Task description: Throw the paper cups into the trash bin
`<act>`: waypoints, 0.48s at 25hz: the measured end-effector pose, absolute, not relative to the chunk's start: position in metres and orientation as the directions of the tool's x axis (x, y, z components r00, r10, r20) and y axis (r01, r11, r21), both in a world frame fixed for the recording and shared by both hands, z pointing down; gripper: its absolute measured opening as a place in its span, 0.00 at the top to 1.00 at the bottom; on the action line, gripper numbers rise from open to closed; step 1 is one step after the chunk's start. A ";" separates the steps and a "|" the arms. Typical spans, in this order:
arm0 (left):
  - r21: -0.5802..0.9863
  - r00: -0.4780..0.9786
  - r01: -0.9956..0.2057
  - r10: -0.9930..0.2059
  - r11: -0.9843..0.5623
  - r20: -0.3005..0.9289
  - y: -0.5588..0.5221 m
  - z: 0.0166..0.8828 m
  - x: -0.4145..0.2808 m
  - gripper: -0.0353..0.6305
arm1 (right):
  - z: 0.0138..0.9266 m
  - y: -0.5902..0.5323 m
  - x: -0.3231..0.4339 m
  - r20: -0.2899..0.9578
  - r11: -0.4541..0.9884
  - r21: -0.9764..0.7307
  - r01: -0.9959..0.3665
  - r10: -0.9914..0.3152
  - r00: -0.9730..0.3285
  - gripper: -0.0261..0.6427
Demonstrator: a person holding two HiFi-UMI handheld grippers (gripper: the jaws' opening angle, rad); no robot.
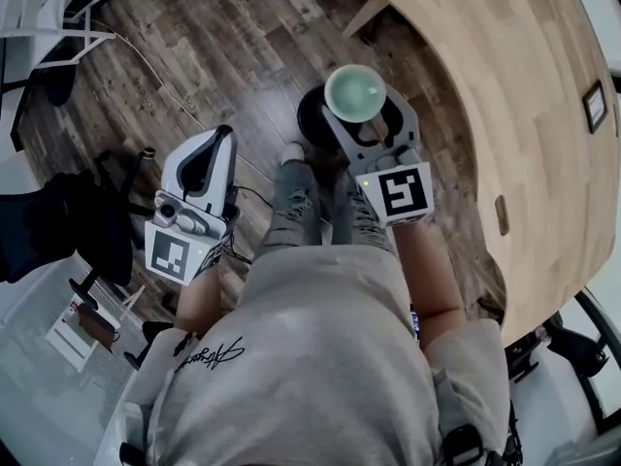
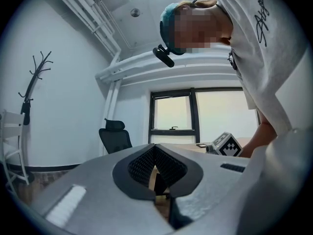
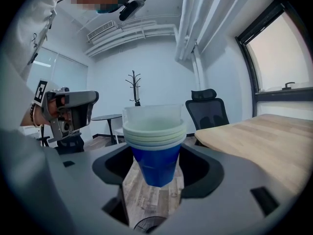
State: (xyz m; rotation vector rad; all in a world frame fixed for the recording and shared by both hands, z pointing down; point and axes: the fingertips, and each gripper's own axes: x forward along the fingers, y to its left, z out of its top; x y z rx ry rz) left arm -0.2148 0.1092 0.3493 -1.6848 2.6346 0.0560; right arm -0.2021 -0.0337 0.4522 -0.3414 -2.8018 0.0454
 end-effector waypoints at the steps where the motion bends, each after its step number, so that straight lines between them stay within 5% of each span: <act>1: 0.026 -0.420 -0.907 -0.907 0.420 -0.026 0.110 0.356 -0.214 0.94 | 0.458 -0.032 -0.201 0.312 0.970 -0.075 0.232 0.244 -0.918 0.52; 12: 0.070 -0.420 -0.906 -0.908 0.418 -0.008 0.105 0.401 -0.212 0.94 | 0.525 -0.011 -0.193 0.389 0.953 -0.096 0.289 0.303 -0.870 0.52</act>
